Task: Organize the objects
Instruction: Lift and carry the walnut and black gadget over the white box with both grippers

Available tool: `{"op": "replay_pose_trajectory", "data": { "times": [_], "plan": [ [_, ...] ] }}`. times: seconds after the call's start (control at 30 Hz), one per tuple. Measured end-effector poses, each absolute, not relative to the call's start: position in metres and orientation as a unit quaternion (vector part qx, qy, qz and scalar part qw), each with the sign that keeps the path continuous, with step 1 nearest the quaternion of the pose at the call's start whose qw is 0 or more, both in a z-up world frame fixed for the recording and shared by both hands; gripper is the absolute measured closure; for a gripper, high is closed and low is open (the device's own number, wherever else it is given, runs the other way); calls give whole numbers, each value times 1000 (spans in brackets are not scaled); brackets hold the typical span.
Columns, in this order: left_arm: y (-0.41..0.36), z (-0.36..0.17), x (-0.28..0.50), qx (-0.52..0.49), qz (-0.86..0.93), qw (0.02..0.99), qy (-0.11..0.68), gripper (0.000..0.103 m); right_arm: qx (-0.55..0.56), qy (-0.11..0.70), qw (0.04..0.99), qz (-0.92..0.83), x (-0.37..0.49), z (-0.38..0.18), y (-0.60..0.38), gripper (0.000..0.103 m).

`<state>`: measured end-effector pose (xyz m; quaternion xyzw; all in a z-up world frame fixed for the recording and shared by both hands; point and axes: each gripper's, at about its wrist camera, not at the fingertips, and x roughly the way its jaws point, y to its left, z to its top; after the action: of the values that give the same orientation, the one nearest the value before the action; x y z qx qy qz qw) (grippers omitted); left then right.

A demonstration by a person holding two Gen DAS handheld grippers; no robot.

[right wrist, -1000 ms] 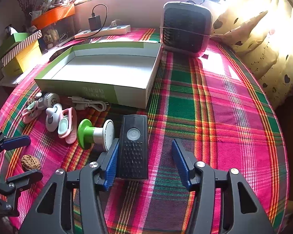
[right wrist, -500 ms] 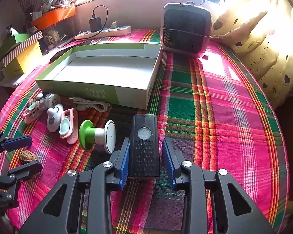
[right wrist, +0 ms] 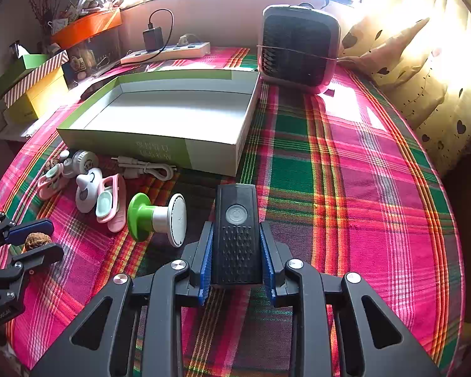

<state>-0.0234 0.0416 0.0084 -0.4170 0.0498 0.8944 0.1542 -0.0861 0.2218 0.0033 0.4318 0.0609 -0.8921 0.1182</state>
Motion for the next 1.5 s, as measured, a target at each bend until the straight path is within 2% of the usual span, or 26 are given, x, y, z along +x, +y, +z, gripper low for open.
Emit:
{"op": "replay_pose_trajectory", "data": {
  "times": [0.73, 1.5],
  "plan": [
    [40, 10, -24, -416, 895, 156, 47, 76, 433, 54, 111, -893, -85, 6, 224, 75],
    [16, 59, -92, -396, 905, 153, 20, 76, 412, 23, 127, -902, -116, 58, 213, 75]
  ]
}}
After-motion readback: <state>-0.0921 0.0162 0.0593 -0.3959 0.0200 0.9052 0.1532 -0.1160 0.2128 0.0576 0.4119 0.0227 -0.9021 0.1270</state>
